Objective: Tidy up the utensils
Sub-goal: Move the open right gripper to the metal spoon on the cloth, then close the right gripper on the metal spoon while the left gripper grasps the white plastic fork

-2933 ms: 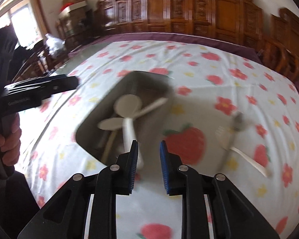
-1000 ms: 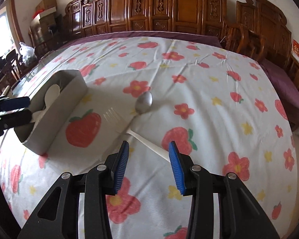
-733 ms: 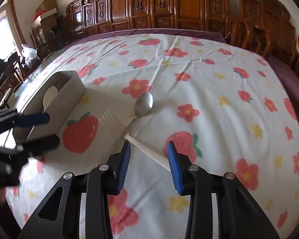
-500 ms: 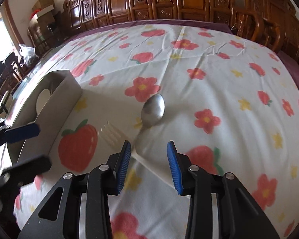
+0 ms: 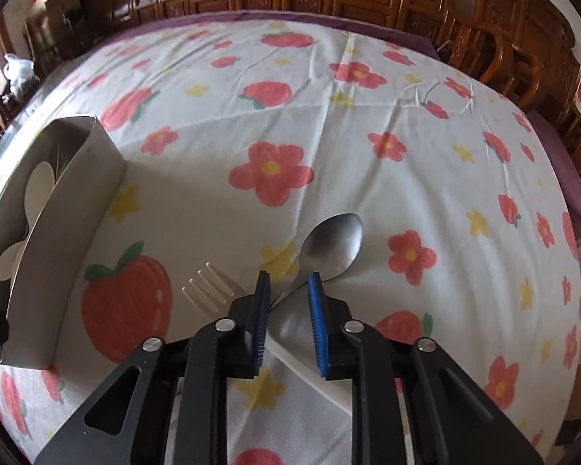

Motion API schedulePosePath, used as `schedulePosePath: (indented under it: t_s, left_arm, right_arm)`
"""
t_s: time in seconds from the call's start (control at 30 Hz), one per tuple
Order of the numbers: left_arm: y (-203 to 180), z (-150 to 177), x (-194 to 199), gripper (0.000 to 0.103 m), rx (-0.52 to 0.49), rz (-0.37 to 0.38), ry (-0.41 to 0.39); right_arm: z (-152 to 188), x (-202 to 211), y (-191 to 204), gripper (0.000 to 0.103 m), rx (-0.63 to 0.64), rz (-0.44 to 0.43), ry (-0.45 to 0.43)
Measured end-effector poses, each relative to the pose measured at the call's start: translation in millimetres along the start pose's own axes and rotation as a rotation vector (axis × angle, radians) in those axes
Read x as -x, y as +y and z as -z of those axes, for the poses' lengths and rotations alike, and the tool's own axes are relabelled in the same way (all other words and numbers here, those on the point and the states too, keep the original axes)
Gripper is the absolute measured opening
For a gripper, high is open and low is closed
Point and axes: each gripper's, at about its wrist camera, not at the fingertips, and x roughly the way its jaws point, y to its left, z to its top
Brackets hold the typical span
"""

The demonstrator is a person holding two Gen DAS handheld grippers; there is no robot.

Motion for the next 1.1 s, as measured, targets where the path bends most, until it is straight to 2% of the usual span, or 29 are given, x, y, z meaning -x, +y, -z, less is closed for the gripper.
schedulePosePath:
  t_s: [0.13,0.23,0.57,0.83,1.1]
  left_arm:
    - [2.9,0.4,8.4,0.057,0.004,0.002,-0.012]
    - [2.7,1.3,13.3,0.057,-0.001,0.002,-0.018]
    - [0.7,4.1,17.3,0.057,-0.009,0.002,-0.018]
    - [-24.5,1.0,-9.0,0.057,-0.042,0.016,0.023]
    - [-57.7,-14.5,-49.9,0.057,-0.054,0.054,0.065]
  right_arm:
    - [-0.3,0.4,-2.0,0.007,-0.03,-0.001,0.03]
    - [1.3,1.4,-6.3,0.004,-0.06,-0.02,0.041]
    - [15.4,14.8,-17.7,0.003,-0.071,-0.029,0.024]
    - [28.9,44.7,-46.3,0.003,-0.065,-0.024,-0.033]
    - [62.8,65.6,-81.0,0.003,-0.056,-0.002,-0.051]
